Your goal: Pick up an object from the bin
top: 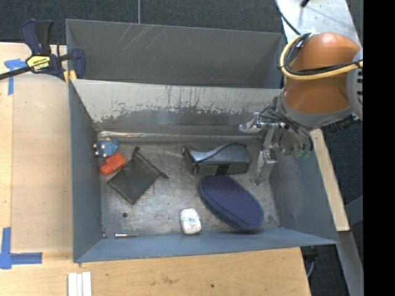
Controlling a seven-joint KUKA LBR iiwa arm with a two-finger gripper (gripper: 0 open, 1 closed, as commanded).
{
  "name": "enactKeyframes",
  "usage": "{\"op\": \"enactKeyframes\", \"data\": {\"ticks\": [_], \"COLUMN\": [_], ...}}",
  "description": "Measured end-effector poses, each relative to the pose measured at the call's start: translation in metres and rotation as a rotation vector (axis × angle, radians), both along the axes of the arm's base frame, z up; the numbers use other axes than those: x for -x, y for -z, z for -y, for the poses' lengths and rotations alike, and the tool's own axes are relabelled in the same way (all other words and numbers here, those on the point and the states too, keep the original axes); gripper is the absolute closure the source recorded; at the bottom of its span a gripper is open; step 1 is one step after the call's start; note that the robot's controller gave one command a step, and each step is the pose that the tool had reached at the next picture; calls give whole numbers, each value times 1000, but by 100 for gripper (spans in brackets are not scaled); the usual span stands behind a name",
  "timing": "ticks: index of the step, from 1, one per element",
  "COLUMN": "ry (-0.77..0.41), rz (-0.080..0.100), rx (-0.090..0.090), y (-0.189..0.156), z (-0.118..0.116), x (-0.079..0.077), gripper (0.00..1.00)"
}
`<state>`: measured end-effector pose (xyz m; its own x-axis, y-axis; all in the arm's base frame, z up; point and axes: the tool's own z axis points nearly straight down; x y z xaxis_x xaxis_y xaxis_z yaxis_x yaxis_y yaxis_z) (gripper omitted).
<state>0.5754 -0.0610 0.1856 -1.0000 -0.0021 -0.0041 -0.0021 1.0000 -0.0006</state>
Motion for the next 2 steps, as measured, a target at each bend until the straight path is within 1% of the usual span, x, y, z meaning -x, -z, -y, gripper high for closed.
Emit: {"op": "enactKeyframes", "data": {"ticks": [1,2], "ry": [162,162], "rz": [-3,7], "rx": [1,2], "y": [112,107], "z": [-38,-36], "x": [-35,-38], "gripper": [0,100]}}
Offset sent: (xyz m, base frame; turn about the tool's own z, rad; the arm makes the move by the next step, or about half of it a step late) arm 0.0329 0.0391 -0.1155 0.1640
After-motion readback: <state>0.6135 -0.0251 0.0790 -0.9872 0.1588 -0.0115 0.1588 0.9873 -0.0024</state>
